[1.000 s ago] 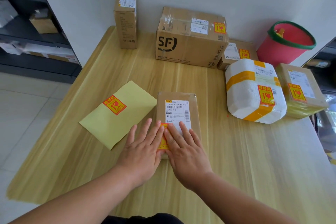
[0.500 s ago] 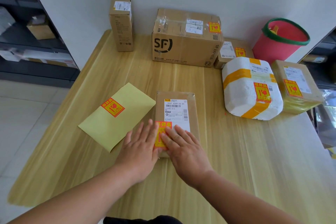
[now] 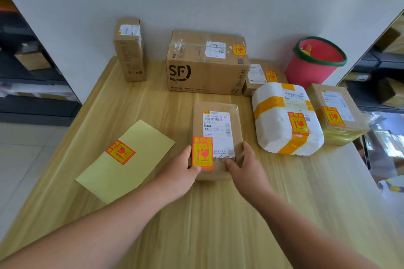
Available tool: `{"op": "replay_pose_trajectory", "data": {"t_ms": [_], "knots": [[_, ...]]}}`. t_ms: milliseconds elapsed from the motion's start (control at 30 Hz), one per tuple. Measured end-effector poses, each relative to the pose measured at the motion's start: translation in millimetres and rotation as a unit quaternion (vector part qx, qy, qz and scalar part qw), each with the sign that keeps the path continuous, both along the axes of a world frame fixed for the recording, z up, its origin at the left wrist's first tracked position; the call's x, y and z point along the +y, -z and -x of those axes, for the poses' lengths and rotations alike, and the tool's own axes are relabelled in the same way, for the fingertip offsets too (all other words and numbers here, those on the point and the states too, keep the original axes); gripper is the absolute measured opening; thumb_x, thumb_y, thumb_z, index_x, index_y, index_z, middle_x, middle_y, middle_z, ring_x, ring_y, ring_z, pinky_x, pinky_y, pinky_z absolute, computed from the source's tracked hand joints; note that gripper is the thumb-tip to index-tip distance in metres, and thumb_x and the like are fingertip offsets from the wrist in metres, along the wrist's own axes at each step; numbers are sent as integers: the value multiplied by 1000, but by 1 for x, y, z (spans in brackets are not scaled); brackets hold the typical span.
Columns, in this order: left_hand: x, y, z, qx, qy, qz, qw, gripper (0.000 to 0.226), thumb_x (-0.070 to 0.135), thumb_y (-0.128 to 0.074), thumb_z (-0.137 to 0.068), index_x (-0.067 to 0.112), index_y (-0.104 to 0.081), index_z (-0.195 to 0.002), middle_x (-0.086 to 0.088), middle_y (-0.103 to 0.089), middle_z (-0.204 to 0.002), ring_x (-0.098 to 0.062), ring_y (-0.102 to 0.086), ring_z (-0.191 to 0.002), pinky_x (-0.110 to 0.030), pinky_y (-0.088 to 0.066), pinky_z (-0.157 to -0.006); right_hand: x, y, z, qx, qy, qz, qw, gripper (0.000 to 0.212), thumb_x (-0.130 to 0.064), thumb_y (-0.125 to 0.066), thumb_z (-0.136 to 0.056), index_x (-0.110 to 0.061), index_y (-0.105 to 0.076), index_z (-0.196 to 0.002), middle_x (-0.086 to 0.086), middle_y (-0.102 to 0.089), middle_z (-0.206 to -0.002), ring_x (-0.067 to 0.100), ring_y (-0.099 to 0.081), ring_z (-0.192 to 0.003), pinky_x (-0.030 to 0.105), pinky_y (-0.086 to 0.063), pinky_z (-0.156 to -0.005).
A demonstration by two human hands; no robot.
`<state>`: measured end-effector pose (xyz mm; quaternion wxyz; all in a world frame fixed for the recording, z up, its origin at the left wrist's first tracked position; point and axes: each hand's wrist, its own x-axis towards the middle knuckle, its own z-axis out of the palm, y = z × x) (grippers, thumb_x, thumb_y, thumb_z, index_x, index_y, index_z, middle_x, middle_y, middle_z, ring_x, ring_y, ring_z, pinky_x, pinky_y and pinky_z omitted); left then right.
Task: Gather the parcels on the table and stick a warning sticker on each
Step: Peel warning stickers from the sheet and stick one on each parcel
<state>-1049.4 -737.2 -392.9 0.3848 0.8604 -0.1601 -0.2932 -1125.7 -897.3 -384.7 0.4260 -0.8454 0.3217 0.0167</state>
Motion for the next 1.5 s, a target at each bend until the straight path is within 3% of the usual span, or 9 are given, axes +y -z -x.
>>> {"op": "replay_pose_trajectory", "data": {"t_ms": [133, 233, 367, 500, 667, 833, 1100, 1333, 1500], "knots": [[-42, -5, -37, -7, 12, 6, 1000, 47, 28, -52, -93, 37, -40, -138, 10, -57, -128, -16, -60, -99, -32, -49, -88, -38, -2, -35, -21, 34, 45, 998, 70, -30, -59, -92, -14, -23, -150, 5, -40, -145, 22, -43, -129, 33, -39, -100], [-75, -4, -62, 3, -2, 20, 1000, 47, 28, -51, -94, 36, -39, -139, 11, -52, -133, -11, -57, -86, -25, -45, -75, -64, -2, -61, -21, 59, 67, 996, 64, -29, -57, -93, -13, -27, -147, 8, -39, -142, 26, -45, -126, 38, -41, -101], [-114, 5, -85, 20, -13, 19, 1000, 50, 25, -49, -96, 34, -35, -144, 7, -51, -136, -12, -51, -98, -22, -41, -76, -90, 11, -93, -5, 81, 96, 992, 53, -24, -52, -96, -14, -33, -144, 8, -45, -136, 25, -48, -120, 35, -42, -89], [-136, 23, -97, 43, -19, 19, 999, 52, 25, -46, -98, 35, -30, -146, 6, -53, -134, -11, -48, -94, -20, -41, -67, -104, 31, -109, 48, 64, 152, 985, 46, -25, -45, -97, -16, -36, -141, 7, -41, -140, 27, -45, -123, 39, -41, -97], [-144, 30, -102, -3, -21, -39, 999, 57, 36, -44, -97, 39, -20, -149, 6, -50, -139, -19, -59, -101, -34, -51, -85, -109, 36, -117, 99, 10, 237, 966, 51, -31, -35, -102, -18, -24, -149, 7, -16, -158, 26, -21, -143, 38, -25, -113], [-129, 11, -115, -97, 15, -130, 987, 69, 46, -46, -94, 26, -13, -152, -4, -39, -149, -26, -43, -130, -38, -41, -101, -97, 19, -123, 114, -26, 276, 954, 57, -38, -31, -101, -20, -14, -152, 4, 0, -162, 24, 6, -148, 42, -4, -119], [-28, -45, -174, -294, 4, -167, 941, 68, 46, -44, -95, 20, -16, -151, -4, -27, -155, -23, -25, -142, -39, -26, -115, -17, -35, -181, 24, -119, 298, 947, 54, -41, -34, -101, -20, -23, -150, 3, -10, -161, 23, -1, -148, 42, -2, -118], [49, -84, -258, -311, -64, -168, 933, 66, 44, -42, -96, 17, -17, -151, -5, -28, -154, -27, -33, -137, -43, -32, -108, 56, -69, -269, -52, -166, 285, 943, 50, -42, -37, -99, -18, -38, -143, 4, -26, -156, 23, -17, -146, 40, -12, -118], [77, -91, -326, -289, -126, -124, 941, 62, 42, -44, -96, 14, -23, -148, -8, -36, -147, -28, -36, -133, -40, -35, -101, 91, -75, -344, -80, -164, 215, 960, 51, -41, -39, -100, -13, -36, -143, 5, -32, -152, 24, -33, -138, 37, -32, -108]]}}
